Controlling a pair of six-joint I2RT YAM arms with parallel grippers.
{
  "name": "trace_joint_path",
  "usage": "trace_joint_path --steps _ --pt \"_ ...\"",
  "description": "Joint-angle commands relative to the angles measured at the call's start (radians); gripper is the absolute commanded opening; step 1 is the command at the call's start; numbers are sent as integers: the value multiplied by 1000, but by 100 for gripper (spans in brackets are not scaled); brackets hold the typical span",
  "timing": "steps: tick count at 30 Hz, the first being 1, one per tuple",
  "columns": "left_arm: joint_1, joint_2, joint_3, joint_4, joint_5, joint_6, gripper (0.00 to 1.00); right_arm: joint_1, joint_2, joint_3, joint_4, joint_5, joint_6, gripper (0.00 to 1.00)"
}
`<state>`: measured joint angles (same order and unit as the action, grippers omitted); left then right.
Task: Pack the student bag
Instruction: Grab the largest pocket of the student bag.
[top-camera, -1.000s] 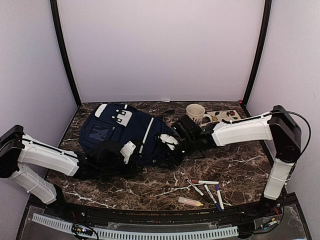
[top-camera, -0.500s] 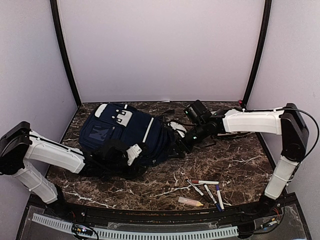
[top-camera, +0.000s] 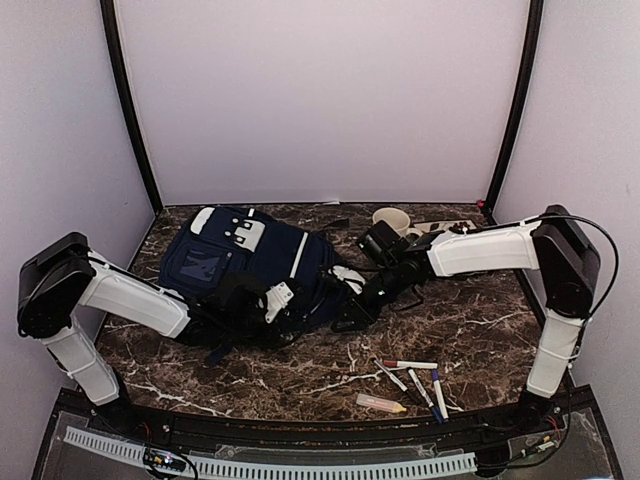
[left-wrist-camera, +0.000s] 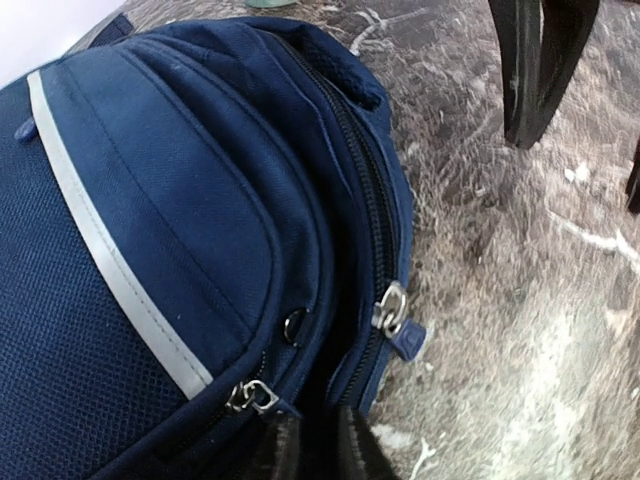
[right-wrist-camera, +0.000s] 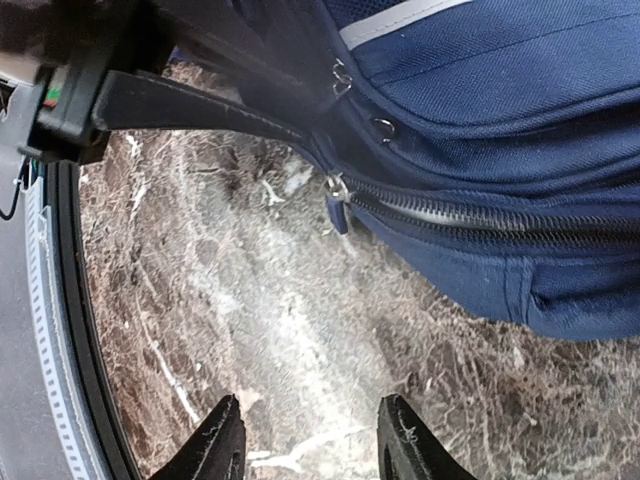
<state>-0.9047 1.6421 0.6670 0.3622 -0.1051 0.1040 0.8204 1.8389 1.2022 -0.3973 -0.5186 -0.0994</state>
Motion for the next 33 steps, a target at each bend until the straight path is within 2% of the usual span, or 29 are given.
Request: trace_joint_path --steps 1,4,10,17,21,25,33 --pt "10 18 21 70 82 12 9 5 31 71 9 5 9 45" --pt "10 28 36 85 103 1 0 6 46 79 13 7 14 44" --pt "10 21 37 187 175 -99 0 18 92 131 13 19 59 39" --pt "17 23 2 256 173 -155 0 38 129 132 46 31 125 34" --pt "36 21 -39 330 215 -215 0 49 160 143 59 63 159 39" --pt "36 57 -38 391 251 -263 0 58 161 124 142 137 187 45" --pt "36 85 -44 452 275 -301 0 64 160 89 304 285 258 41"
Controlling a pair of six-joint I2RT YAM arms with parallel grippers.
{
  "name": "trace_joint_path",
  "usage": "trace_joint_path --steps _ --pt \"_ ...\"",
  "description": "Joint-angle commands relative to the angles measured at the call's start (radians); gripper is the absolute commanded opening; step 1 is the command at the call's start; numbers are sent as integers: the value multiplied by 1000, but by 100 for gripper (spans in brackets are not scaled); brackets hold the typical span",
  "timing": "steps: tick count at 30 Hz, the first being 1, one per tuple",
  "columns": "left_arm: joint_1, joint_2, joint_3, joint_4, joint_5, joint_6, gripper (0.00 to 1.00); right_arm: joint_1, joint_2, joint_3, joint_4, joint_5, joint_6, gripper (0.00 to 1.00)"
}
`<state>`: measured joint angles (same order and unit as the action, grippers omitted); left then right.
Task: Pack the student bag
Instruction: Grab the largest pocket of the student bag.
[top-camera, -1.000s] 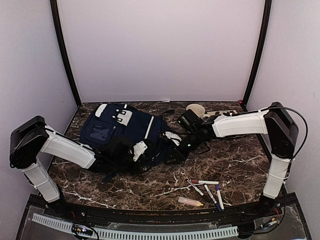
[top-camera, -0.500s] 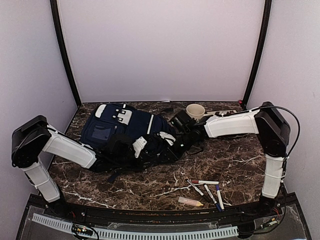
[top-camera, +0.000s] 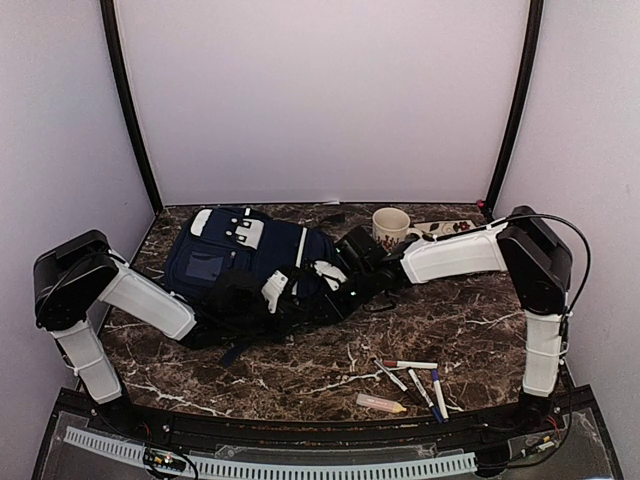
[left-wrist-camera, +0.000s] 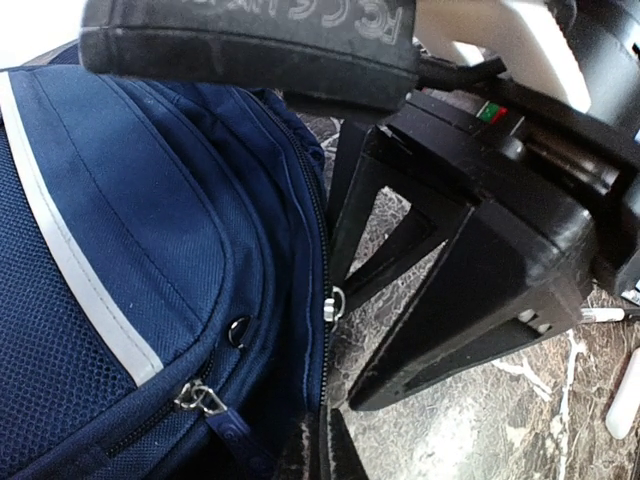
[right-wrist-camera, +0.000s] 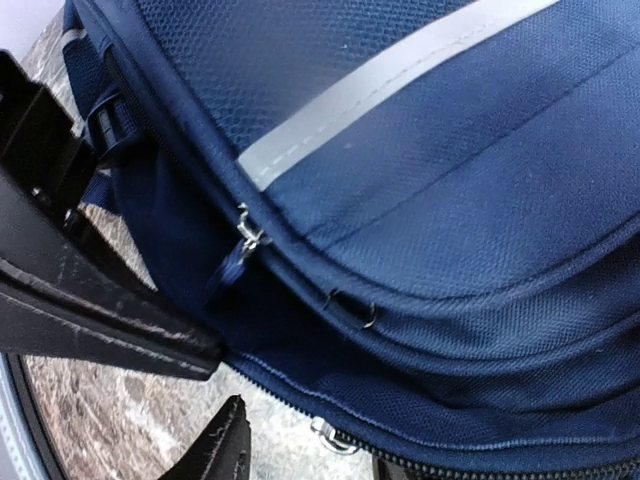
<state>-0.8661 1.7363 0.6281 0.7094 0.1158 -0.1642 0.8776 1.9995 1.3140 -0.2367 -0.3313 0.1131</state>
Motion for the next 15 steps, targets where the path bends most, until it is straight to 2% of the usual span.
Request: trace_joint_path --steps 1,3,7,9,11,15 --pt "-2 -12 -6 106 54 -34 0 6 5 -21 151 107 50 40" --pt "-2 -15 -11 109 52 -33 0 6 24 -2 139 117 51 36" --pt "-2 -24 -21 110 45 -30 0 6 28 -2 136 116 43 12" --pt "-2 -25 -24 108 42 -27 0 3 18 -18 138 116 36 4" --pt "-2 -25 -28 109 37 -24 0 0 0 -36 139 107 28 0" --pt "-3 -27 -34 105 25 -21 0 -4 -51 -78 111 88 -5 0"
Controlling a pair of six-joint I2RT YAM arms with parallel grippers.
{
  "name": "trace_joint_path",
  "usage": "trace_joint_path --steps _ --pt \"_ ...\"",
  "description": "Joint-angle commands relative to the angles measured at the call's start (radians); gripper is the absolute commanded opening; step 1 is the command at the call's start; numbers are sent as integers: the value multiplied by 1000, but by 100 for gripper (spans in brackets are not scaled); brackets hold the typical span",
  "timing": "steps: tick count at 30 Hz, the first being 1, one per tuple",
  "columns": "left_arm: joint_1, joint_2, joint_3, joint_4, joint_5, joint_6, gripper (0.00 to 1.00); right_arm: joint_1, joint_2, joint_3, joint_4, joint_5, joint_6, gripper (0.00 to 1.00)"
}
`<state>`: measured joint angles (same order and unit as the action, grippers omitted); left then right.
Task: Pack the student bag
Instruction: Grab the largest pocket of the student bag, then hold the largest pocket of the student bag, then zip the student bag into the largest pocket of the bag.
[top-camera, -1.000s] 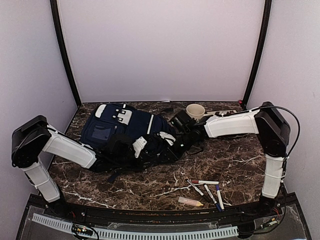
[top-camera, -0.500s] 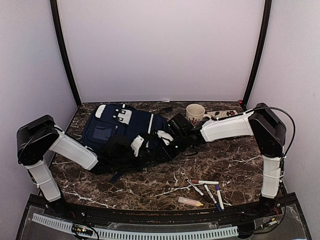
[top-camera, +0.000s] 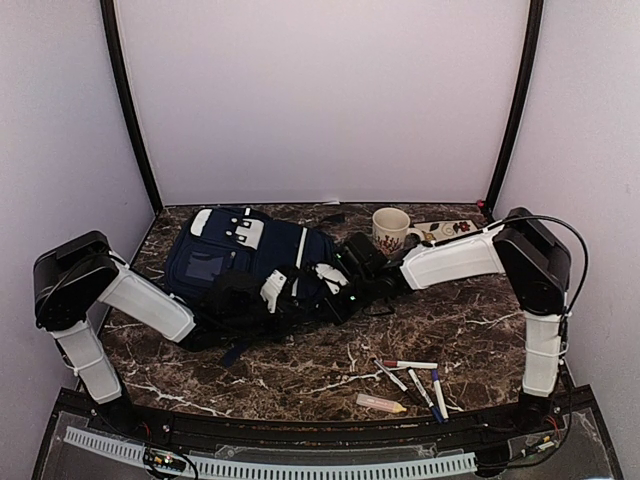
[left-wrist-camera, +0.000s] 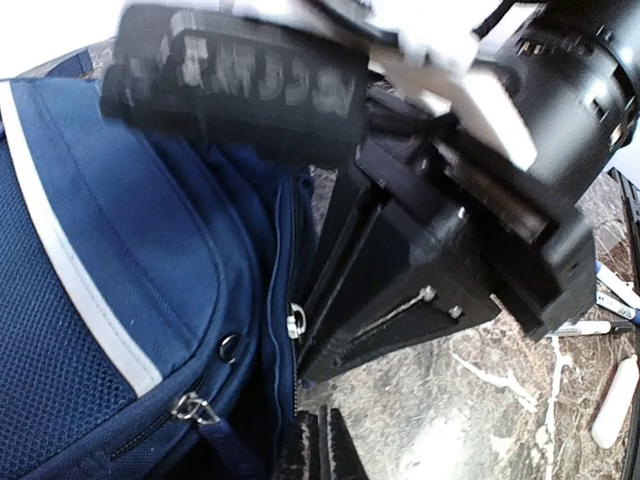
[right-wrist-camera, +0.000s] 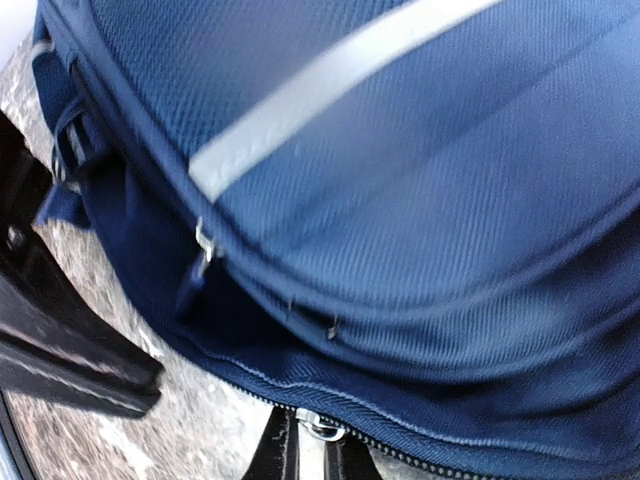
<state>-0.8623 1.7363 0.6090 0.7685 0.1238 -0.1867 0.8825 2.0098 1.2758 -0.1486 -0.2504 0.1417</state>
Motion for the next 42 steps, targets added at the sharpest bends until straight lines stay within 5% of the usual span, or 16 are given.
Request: trace_joint_path --steps 1,5,11,15,26,42 --pt "-6 -31 -18 45 11 4 1 -10 -76 -48 6 7 -46 0" --pt "-7 -39 -20 20 32 58 34 -15 -140 -78 -48 -17 -85 0" --pt "-26 -2 42 -52 44 195 43 -21 -154 -52 -163 -65 -140 0" --pt "-34 44 104 -100 -23 259 39 -32 -127 -35 -204 -94 -150 0" --pt "-51 69 125 -136 -77 293 0 -99 -145 -26 -252 -95 -178 0" --pt "-81 -261 -91 -329 -202 155 0 -235 -90 31 -246 24 -279 0"
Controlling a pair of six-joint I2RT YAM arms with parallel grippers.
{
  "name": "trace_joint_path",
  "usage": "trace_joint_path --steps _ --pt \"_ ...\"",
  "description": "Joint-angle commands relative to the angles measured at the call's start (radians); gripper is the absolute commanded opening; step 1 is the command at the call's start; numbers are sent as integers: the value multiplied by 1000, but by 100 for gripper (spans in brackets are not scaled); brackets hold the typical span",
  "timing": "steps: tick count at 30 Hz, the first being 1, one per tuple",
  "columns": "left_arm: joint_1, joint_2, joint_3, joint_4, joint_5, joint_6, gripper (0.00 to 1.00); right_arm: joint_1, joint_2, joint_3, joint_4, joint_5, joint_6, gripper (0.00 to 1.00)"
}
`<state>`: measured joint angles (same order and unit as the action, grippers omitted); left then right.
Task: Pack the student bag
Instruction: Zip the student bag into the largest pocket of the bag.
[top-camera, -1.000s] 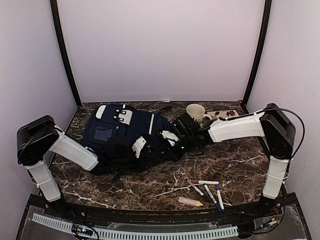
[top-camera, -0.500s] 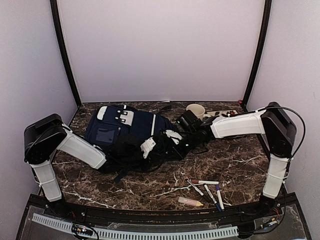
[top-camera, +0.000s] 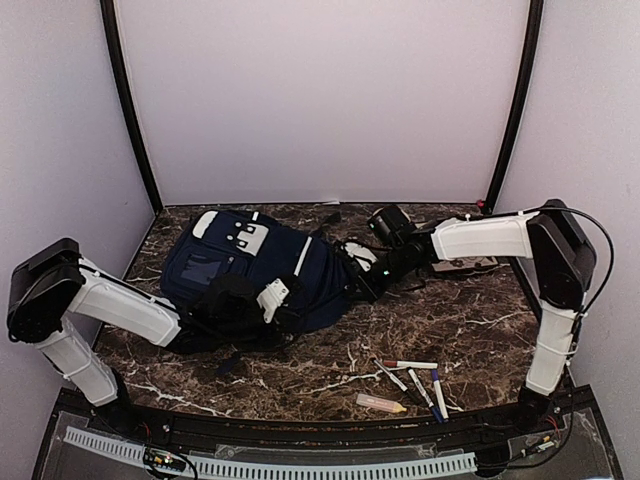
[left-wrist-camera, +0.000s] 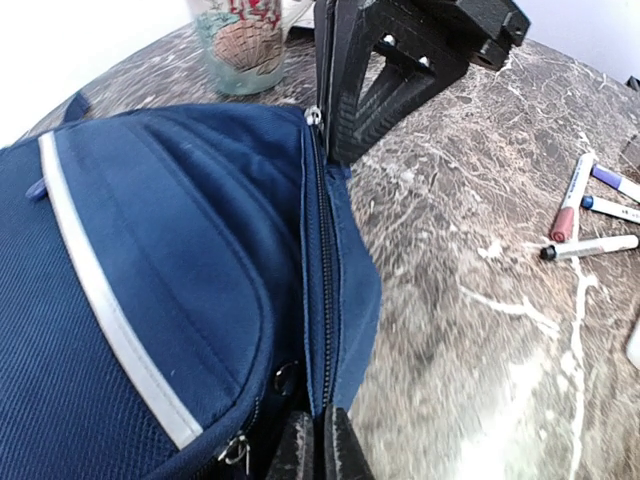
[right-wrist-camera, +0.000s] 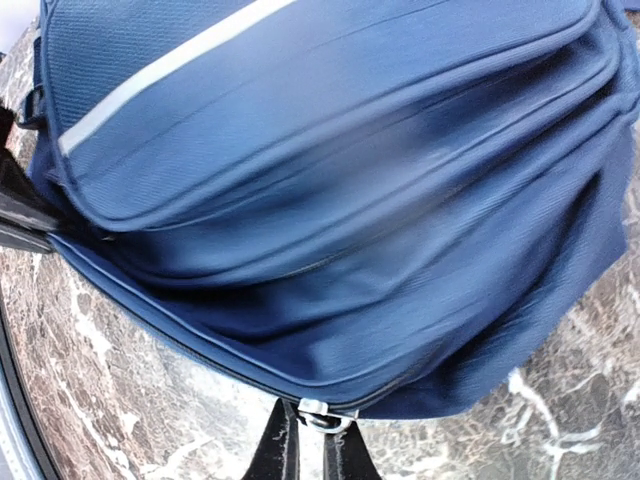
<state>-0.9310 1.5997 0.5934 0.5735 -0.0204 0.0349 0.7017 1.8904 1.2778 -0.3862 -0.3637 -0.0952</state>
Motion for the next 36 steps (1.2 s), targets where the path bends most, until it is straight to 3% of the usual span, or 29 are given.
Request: trace_joint_path --steps 1,11,17,21,22,24,28,36 --pt "-17 -154 -90 -151 -66 -80 0 -55 35 33 -1 150 -55 0" --pt "-54 -450 -209 -367 -152 -170 0 -58 93 86 -27 121 -174 0" --pt "-55 -555 -228 -488 -196 -186 0 -60 90 101 -59 142 -248 0" --pt "-55 -585 -216 -505 -165 -174 0 -45 102 142 -144 58 -303 0" --pt "-57 -582 -201 -520 -150 -169 4 -33 100 149 -166 40 -313 0" --pt "-63 -571 -161 -532 -131 -162 23 5 99 171 -226 6 -332 0" --pt "-101 -543 -118 -411 -88 -118 42 82 87 188 -287 -37 -320 0" --pt "-121 -275 3 -192 -17 -44 49 142 85 241 -374 -142 -266 0"
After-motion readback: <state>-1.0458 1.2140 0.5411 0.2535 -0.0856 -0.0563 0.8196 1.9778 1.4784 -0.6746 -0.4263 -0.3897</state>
